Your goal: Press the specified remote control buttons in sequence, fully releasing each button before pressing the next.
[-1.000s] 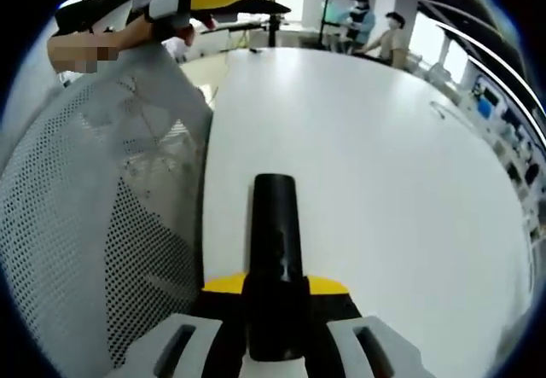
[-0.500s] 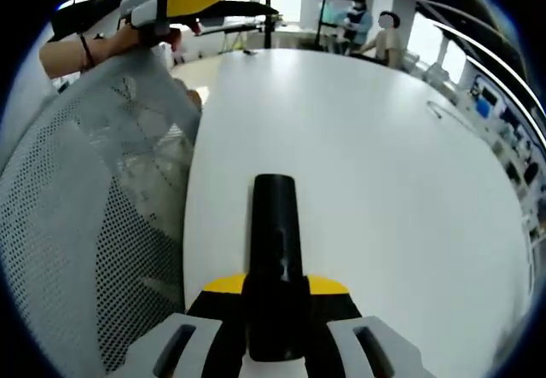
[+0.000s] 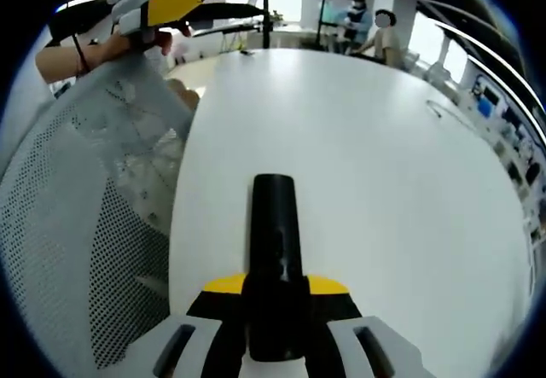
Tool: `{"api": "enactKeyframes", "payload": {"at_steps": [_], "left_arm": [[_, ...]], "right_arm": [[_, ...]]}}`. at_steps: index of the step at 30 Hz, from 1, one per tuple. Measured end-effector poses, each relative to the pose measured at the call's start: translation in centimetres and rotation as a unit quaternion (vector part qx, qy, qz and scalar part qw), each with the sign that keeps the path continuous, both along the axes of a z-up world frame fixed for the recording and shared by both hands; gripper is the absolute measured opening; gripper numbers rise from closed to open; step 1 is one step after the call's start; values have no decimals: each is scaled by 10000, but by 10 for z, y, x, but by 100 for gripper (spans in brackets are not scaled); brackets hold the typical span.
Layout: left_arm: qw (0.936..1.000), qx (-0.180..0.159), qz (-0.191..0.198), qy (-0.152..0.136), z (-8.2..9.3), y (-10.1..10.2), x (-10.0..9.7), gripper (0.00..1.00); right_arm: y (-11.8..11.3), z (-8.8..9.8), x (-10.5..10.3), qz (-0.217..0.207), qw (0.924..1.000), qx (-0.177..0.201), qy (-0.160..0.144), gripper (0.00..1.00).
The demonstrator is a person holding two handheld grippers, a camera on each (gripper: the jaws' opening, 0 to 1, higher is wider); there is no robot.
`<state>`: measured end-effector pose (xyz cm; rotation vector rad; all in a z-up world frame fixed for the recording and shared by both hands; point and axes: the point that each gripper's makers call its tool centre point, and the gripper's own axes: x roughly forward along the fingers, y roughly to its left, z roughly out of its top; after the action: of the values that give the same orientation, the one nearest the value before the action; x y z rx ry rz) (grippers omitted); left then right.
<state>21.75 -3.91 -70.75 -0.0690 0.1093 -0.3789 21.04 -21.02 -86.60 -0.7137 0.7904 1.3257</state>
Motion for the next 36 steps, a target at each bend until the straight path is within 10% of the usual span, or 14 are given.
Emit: {"api": "enactKeyframes", "payload": {"at_steps": [36], "left_arm": [[9999, 89, -20, 123, -5, -1, 0, 100]], "right_arm": [[0, 0, 42, 153, 9995, -261, 65, 21]]}}
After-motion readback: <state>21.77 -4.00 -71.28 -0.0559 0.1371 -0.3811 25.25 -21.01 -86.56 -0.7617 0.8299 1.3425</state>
